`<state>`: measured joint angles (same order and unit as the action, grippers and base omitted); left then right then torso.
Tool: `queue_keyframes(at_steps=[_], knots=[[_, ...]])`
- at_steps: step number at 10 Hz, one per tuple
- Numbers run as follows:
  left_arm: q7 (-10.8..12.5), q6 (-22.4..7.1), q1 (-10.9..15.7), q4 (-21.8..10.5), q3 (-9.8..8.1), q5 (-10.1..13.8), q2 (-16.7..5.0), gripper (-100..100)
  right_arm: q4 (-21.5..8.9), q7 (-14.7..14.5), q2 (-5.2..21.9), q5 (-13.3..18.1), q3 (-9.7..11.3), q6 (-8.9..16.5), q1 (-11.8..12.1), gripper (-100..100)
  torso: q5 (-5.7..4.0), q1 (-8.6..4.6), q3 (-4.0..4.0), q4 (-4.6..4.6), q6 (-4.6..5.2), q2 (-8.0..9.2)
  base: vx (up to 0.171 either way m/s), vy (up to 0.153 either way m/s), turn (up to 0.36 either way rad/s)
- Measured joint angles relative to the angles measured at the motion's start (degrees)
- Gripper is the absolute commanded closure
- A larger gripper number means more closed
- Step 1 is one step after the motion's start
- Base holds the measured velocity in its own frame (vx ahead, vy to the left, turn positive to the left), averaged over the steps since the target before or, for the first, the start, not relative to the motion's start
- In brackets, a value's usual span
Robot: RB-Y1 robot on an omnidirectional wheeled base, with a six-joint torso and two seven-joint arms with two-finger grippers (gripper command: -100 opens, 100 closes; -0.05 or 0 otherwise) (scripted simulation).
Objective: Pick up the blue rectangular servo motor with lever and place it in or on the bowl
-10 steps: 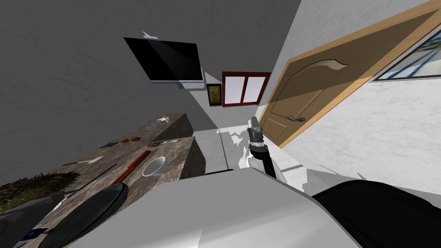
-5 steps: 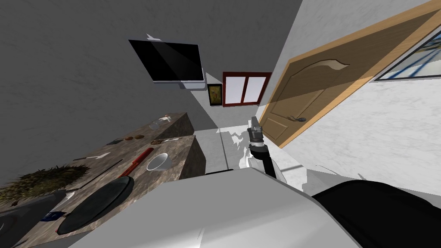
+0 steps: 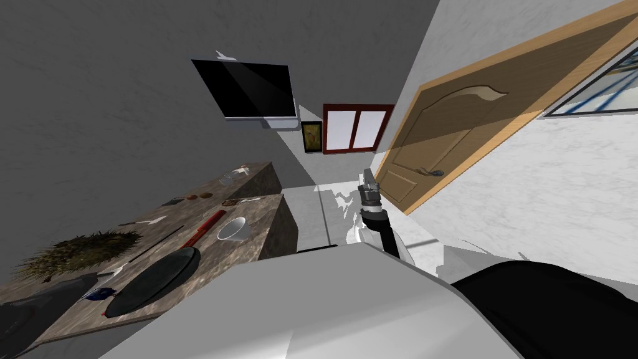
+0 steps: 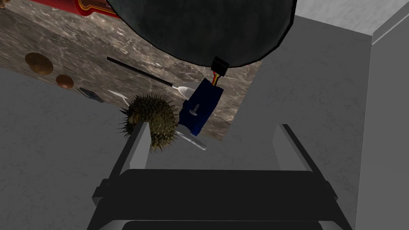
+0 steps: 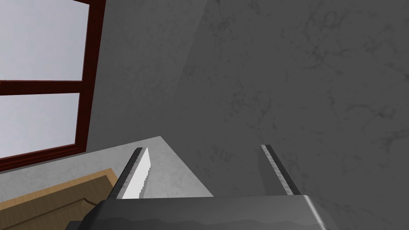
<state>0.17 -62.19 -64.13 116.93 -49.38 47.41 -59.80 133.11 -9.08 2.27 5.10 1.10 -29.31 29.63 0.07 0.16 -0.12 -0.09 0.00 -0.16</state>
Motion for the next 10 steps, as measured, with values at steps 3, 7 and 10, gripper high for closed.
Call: queue_keyframes(at_steps=[3,7,10], knots=[[-1.1,-1.5,5.4,-1.7,1.66,-1.6,0.0,-100,0.0,0.0,0.0,0.0,0.0,0.0,0.0,0,0.03,0.04,0.04,0.01,-0.04,0.09,-0.046,-0.008,0.047],[-3.0,-4.2,11.9,-4.1,3.26,-3.0,0.2,-100,0.0,0.0,0.0,0.0,0.0,0.0,0.0,0,-0.01,-0.01,-0.04,-0.02,0.01,-0.07,-0.015,-0.008,-0.001],[-4.2,-5.2,16.4,-6.0,5.18,-4.6,0.1,-100,0.0,0.0,0.0,0.0,0.0,0.0,0.0,0,0.00,-0.06,0.01,0.00,-0.01,0.05,-0.047,-0.021,0.046]])
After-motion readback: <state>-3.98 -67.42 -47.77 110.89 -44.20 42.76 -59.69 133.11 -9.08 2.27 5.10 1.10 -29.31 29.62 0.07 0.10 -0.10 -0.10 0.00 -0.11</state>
